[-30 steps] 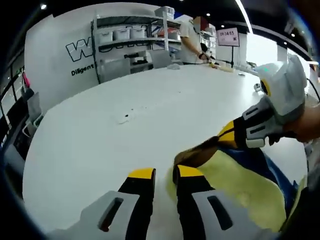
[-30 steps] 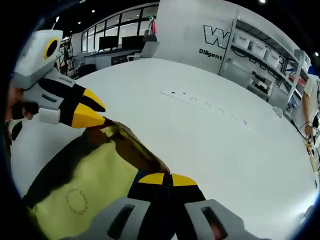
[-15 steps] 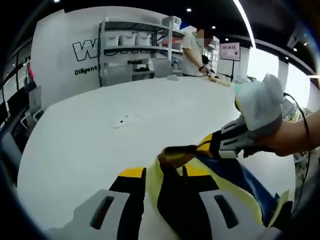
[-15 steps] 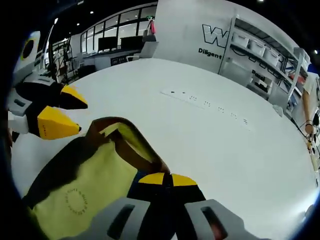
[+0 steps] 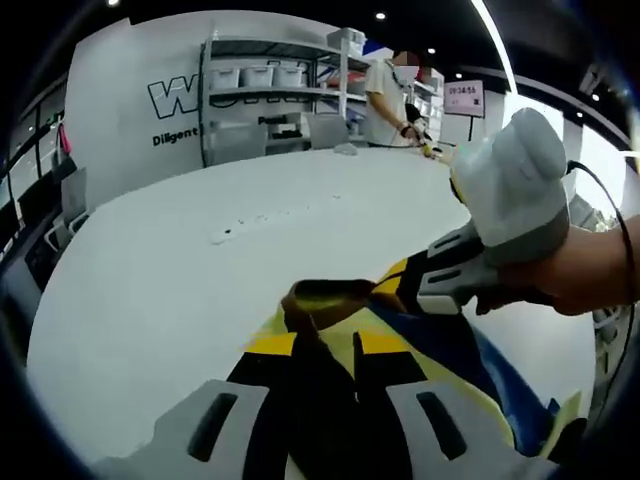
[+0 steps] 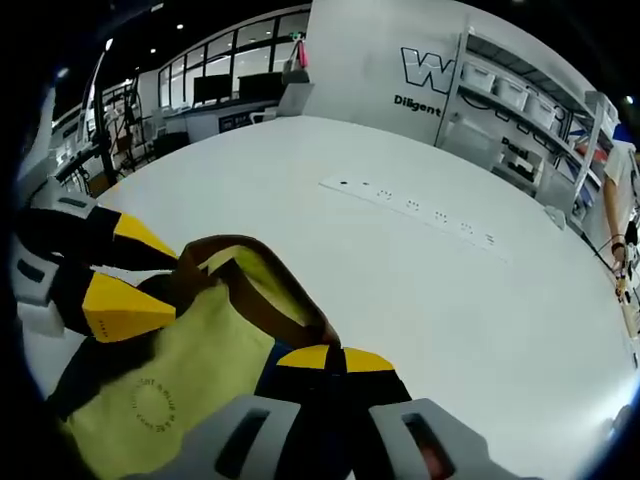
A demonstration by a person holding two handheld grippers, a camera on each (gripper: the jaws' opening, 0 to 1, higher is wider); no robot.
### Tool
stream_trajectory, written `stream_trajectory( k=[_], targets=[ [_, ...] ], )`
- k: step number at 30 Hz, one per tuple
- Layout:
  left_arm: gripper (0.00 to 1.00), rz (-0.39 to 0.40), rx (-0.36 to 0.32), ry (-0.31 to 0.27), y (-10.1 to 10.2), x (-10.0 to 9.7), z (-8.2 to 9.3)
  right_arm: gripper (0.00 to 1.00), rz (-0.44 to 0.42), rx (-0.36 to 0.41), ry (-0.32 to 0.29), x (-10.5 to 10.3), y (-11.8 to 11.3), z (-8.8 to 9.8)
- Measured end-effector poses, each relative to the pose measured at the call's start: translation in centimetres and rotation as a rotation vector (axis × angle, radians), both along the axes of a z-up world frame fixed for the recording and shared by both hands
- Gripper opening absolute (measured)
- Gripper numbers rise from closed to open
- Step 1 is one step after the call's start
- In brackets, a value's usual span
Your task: Fold the garment on the visible template until the final outline fits inside the template.
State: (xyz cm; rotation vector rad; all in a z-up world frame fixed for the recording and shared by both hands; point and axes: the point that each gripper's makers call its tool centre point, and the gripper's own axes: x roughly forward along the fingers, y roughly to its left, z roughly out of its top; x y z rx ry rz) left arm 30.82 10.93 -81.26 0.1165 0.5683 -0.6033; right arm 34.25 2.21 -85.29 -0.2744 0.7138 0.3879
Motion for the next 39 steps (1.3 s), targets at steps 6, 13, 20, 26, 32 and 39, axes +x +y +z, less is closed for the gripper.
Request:
stream_trajectory(
  k=[6, 13, 20, 26, 32, 39],
  targets=[
    [0.00, 0.008, 0.030, -0.003, 0.1, 0.2, -0.9, 0.00, -0.009, 0.017, 0.000, 0.0, 0.0, 0.0],
    [0.00, 0.028, 0.055, 0.000, 1.1, 0.1, -1.4, 0.00, -0.010, 0.022, -0.002, 0.1, 0.0, -0.1],
    [0.00, 0.034, 0.011, -0.003, 1.5, 0.1, -0.7, 0.00, -0.006, 0.023, -0.005, 0.1, 0.0, -0.1],
    [0.00, 0.035, 0.021, -0.023, 2.5, 0.2, 0.3, 0.00, -0.003, 0.022, -0.002, 0.1, -0.1, 0.0],
    [0.00, 0.033, 0.067, -0.067, 3.9, 1.1, 1.6, 0.00, 0.023, -0.022, -0.004, 0.1, -0.5, 0.0],
    [0.00, 0.039, 0.121, -0.081, 6.2, 2.1, 1.7, 0.00, 0.059, -0.049, -0.030, 0.1, -0.2, 0.6]
  ],
)
